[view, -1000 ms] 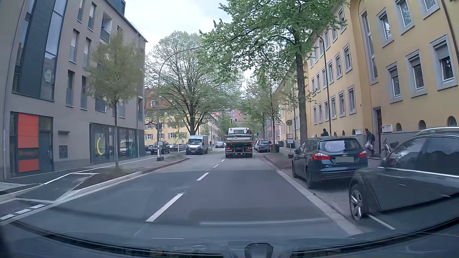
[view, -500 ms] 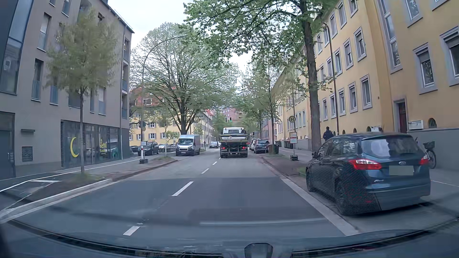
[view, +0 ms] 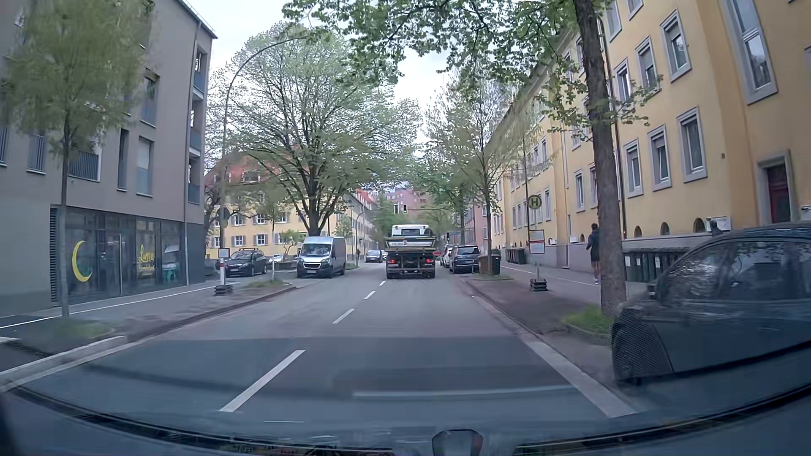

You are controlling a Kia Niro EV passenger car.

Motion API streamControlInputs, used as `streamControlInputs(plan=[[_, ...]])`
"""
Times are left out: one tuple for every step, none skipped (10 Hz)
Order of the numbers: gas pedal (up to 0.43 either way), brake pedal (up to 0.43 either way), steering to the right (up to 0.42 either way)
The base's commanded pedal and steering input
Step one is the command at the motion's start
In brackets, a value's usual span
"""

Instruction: Follow the waypoints while adhering to traffic rules and regulations

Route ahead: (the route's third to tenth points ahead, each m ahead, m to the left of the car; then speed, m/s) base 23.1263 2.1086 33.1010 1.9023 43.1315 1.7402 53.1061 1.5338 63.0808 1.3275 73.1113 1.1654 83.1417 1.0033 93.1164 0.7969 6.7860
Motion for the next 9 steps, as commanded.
streamControlInputs(plan=[[0.098,0.0,-0.002],[0.098,0.0,-0.002],[0.098,0.0,-0.003],[0.098,0.0,-0.003],[0.098,0.0,-0.003],[0.098,0.0,-0.003],[0.098,0.0,-0.003],[0.098,0.0,-0.003],[0.098,0.0,-0.002]])
